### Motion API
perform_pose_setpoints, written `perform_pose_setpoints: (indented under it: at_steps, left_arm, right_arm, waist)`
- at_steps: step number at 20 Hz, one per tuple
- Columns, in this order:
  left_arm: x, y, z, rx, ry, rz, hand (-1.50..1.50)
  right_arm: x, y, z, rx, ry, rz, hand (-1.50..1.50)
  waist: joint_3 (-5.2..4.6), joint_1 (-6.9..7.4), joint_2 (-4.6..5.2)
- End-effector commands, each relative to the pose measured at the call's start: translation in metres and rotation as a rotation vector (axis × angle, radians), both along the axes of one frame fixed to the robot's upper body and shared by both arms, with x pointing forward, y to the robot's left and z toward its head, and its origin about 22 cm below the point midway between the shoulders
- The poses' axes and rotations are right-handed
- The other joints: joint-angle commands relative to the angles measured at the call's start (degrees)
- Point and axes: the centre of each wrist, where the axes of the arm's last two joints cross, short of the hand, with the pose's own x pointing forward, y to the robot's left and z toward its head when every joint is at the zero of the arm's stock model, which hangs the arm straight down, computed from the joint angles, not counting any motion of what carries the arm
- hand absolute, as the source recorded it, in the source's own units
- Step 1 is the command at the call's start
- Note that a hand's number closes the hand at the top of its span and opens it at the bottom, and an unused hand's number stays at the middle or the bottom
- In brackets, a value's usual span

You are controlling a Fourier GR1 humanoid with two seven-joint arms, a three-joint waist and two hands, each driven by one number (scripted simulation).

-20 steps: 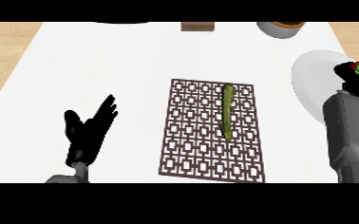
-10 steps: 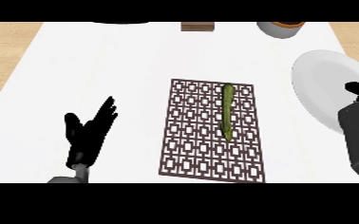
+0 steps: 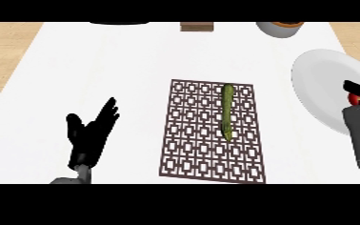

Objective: Pick the tomato from the placemat and place it in the plate

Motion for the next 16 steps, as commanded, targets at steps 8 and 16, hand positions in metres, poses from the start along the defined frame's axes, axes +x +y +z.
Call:
perform_pose_setpoints:
  at_steps: [8,16]
  left_arm:
    - [0.004,0.001,0.003,0.015,-0.002,0.02,0.0]
    - [-0.012,0.004,-0.009,0.012,0.006,0.032,0.0]
  right_arm:
    - [-0.036,-0.01,0.003,-0.071,-0.331,-0.002,-1.5]
    - [-0.08,0.014,-0.017,0.055,-0.498,0.251,-1.5]
  waist:
    - [-0.17,-1.38,-0.41]
    - [-0.53,-1.89,-0.92]
